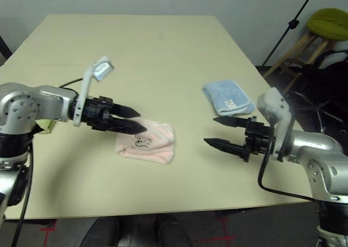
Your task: Fold the towel and set it aside.
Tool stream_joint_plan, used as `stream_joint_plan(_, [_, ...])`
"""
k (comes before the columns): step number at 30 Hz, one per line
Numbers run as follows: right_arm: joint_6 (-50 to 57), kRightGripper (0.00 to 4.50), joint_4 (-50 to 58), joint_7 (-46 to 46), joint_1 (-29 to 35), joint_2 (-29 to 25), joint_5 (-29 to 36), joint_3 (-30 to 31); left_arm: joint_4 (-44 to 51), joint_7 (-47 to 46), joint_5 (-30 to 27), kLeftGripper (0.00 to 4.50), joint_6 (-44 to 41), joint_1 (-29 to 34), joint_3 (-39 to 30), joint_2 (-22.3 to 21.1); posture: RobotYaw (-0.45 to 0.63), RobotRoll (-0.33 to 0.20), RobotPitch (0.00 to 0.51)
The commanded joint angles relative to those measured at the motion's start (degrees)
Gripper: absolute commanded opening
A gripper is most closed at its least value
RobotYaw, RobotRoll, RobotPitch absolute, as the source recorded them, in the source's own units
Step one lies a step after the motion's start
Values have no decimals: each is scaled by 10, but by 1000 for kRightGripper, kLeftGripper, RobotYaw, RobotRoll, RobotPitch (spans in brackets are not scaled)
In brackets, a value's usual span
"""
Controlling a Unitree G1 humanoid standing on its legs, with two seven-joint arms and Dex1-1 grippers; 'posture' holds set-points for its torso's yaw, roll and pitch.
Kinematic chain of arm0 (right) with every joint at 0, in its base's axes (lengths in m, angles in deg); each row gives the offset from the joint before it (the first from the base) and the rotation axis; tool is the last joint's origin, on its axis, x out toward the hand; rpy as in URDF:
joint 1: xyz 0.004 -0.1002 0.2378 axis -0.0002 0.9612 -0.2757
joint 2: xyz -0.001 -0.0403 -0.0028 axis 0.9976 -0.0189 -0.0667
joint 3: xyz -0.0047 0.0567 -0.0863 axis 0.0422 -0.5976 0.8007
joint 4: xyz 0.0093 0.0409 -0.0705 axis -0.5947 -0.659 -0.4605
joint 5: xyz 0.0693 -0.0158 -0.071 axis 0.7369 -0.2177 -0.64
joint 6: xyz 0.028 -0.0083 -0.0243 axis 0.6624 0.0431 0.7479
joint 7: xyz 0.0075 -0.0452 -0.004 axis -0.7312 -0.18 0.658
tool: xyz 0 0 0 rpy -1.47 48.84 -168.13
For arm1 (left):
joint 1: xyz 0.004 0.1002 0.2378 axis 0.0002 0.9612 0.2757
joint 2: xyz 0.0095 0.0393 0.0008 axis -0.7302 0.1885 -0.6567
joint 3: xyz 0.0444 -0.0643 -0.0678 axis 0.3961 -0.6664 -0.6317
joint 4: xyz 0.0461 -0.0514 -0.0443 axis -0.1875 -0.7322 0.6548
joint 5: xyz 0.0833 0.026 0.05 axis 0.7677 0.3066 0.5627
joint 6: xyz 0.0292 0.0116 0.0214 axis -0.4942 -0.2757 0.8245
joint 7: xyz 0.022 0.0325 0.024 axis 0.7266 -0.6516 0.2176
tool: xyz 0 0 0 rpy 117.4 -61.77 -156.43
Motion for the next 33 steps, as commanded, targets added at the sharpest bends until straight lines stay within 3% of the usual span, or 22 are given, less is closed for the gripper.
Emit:
stream_joint_plan(1, [-20, 4500, 11, -16, -34, 28, -39, 68, -8, 11, 41, 4450, 64, 35, 12, -11, 94, 0, 103])
stream_joint_plan(7, [-81, 4500, -65, -11, -137, 89, -119, 170, -11, 132, 87, 4450, 291, 140, -10, -18, 101, 0, 102])
stream_joint_plan(15, [-120, 4500, -127, 39, -210, 122, -162, 233, 1, 185, 86, 4450, 322, 189, -41, -68, 142, 0, 97])
stream_joint_plan(27, [-169, 4500, -173, 34, -209, 165, -229, 278, 0, 204, 93, 4450, 353, 232, -73, -90, 168, 0, 84])
stream_joint_plan(30, [-178, 3903, -196, 22, -213, 185, -245, 284, 2, 199, 91, 4500, 350, 231, -76, -87, 175, 0, 82])
stream_joint_plan(33, [-178, 2720, -214, 10, -217, 201, -249, 279, 6, 195, 88, 4500, 346, 232, -79, -85, 175, 0, 82])
